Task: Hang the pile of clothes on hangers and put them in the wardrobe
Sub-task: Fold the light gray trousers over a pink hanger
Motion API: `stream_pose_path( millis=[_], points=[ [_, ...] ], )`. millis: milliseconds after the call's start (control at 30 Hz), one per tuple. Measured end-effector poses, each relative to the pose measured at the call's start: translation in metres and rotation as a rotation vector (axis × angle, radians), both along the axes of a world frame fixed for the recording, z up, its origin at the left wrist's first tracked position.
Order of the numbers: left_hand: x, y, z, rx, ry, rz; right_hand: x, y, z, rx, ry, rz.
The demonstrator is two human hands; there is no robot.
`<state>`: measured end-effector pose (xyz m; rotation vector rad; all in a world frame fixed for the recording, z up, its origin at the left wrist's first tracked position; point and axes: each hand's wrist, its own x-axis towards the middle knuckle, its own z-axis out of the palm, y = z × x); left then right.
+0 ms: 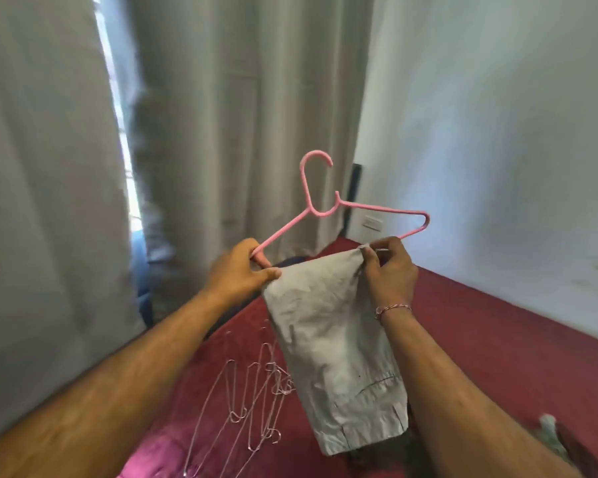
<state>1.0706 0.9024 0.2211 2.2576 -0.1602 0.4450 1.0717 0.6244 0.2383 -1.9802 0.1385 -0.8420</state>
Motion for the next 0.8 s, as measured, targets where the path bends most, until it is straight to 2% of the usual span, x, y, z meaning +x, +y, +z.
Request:
stream_pose_path(
  millis=[67, 167, 267, 433, 500, 533, 567, 633, 700, 733, 800],
  points=[
    [-0.022, 0.032, 0.005, 0.029, -0.044, 0.176, 0.004, 0.03, 0.009, -0.014, 0.04, 0.125],
    [-0.059, 0.091, 0.017, 0.055, 0.022, 0.207, 0.007, 0.076, 0.018, 0.039, 0.125, 0.324],
    [-0.112, 0.151, 0.029, 0.174, 0.074, 0.289, -0.001, 0.139, 0.026, 0.124, 0.165, 0.528],
    [-0.206, 0.227, 0.062, 0.365, -0.049, 0.613, -0.035, 0.257, 0.046, 0.396, 0.349, 0.789],
    [-0.246, 0.25, 0.081, 0.45, -0.09, 0.731, -0.053, 0.302, 0.056, 0.504, 0.422, 0.826],
    [-0.271, 0.263, 0.09, 0.463, -0.096, 0.785, -0.065, 0.325, 0.061, 0.464, 0.395, 0.804],
    [-0.294, 0.275, 0.098, 0.464, -0.095, 0.827, -0.076, 0.343, 0.064, 0.336, 0.287, 0.751],
    [-0.345, 0.301, 0.116, 0.484, -0.101, 0.904, -0.109, 0.379, 0.074, 0.013, -0.14, 0.723],
    [-0.392, 0.323, 0.134, 0.522, -0.113, 0.974, -0.142, 0.416, 0.085, -0.252, -0.585, 0.968],
    [-0.413, 0.33, 0.145, 0.548, -0.113, 1.008, -0.159, 0.437, 0.094, -0.378, -0.709, 1.109],
    [-0.453, 0.342, 0.165, 0.599, -0.102, 1.067, -0.187, 0.486, 0.114, -0.617, -0.753, 1.341]
  ],
)
